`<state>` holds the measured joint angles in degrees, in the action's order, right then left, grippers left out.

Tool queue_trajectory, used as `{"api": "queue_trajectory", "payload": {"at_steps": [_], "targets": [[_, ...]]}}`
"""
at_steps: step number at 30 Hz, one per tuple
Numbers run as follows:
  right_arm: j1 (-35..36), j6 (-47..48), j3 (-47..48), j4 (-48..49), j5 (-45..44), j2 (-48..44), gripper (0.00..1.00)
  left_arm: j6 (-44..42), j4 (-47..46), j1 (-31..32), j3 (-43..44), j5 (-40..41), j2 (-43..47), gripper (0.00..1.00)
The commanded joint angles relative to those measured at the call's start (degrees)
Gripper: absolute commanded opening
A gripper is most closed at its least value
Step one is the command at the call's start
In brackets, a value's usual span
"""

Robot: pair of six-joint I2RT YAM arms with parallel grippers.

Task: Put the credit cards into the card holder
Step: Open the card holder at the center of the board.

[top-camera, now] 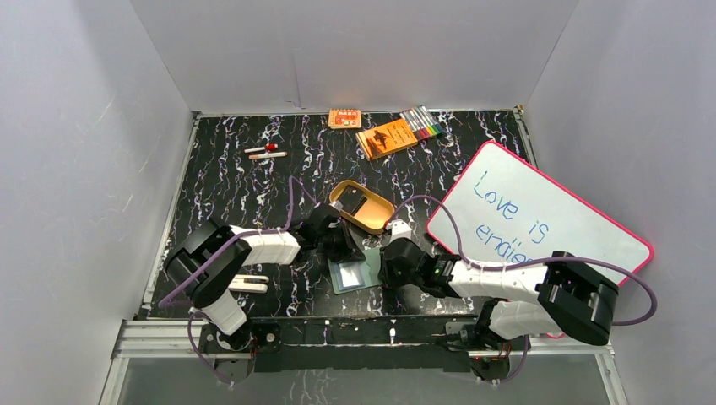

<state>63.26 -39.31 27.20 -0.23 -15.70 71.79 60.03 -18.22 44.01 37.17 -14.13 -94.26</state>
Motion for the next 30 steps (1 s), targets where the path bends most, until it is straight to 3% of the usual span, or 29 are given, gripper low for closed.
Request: {"api": "queue_trajectory", "payload": {"at_steps": [1, 6, 10, 13, 17, 30], "targets": [[-0.42, -1.83, -1.10, 1.54, 0.11, 1.63, 0.28, -2.03, 7.33, 0.13, 0.50, 1.96, 5.26, 0.01], [-0.45, -3.20, -1.10, 1.67, 0.85, 2.05, 0.29, -2.74, 14.35, 0.11, 1.46, 3.74, 14.54, 0.17], [-0.38, -5.02, -1.35, 3.00, 2.36, 3.45, 0.29, -1.68, 21.22, 0.11, -0.70, 7.32, 24.86, 0.44], [-0.43, -5.96, -1.41, 4.27, 3.23, 4.52, 0.29, 0.53, 26.05, 0.31, -3.72, 10.50, 32.72, 0.57], [-0.42, -6.75, -1.10, 4.92, 3.18, 5.48, 0.28, 3.29, 28.59, 0.43, -7.19, 13.30, 37.27, 0.60], [-0.52, -9.44, -1.71, 6.01, 3.89, 6.54, 0.29, 4.41, 26.73, 0.38, -10.80, 12.64, 33.97, 0.61]]}}
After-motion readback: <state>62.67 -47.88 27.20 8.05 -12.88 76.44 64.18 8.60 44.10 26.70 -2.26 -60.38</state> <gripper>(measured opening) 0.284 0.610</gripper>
